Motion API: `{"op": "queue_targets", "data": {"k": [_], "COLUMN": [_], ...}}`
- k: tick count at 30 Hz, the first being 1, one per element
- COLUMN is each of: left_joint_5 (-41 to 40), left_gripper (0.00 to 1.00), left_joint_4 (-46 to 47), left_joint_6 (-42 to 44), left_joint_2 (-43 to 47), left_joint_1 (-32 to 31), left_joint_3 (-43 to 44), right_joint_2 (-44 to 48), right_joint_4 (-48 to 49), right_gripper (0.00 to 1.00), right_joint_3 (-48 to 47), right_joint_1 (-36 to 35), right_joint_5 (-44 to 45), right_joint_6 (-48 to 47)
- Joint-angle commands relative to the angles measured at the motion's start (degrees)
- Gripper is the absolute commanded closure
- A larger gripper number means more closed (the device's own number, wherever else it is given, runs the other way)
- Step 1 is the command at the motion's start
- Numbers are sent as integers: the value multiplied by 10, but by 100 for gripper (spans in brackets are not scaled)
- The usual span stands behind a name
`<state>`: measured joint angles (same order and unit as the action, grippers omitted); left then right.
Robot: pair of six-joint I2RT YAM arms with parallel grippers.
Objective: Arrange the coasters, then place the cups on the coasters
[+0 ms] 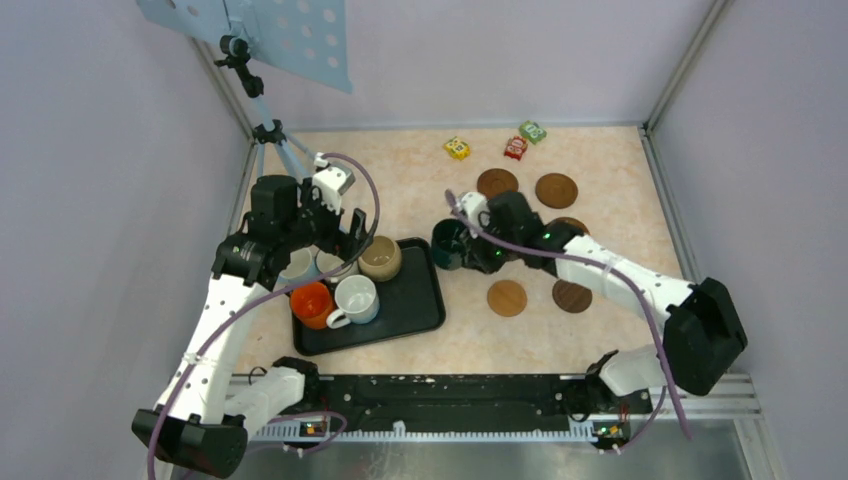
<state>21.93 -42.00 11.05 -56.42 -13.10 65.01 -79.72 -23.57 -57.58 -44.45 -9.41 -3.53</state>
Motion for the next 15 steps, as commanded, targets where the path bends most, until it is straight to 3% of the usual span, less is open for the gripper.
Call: {"op": "queue_targets", "data": {"k": [1,9,15], "left_joint_5": [27,44,48], "left_gripper": [1,1,1], "left_joint_4": [18,22,22], "left_joint_6": [6,6,6], "left_joint_2": [-3,-6,-1], "left_joint_1": [4,5,9], "left_joint_3": [2,-2,-5], "right_joint_2": [34,-46,-123], "right_joint_4": [-18,-32,-21], "right_gripper": [100,100,100], "right_joint_3": [-56,-148,-211], "right_joint_1": [130,348,431], "right_joint_5": [-82,-130,-141], "right_joint_6": [-65,-148,-185]}}
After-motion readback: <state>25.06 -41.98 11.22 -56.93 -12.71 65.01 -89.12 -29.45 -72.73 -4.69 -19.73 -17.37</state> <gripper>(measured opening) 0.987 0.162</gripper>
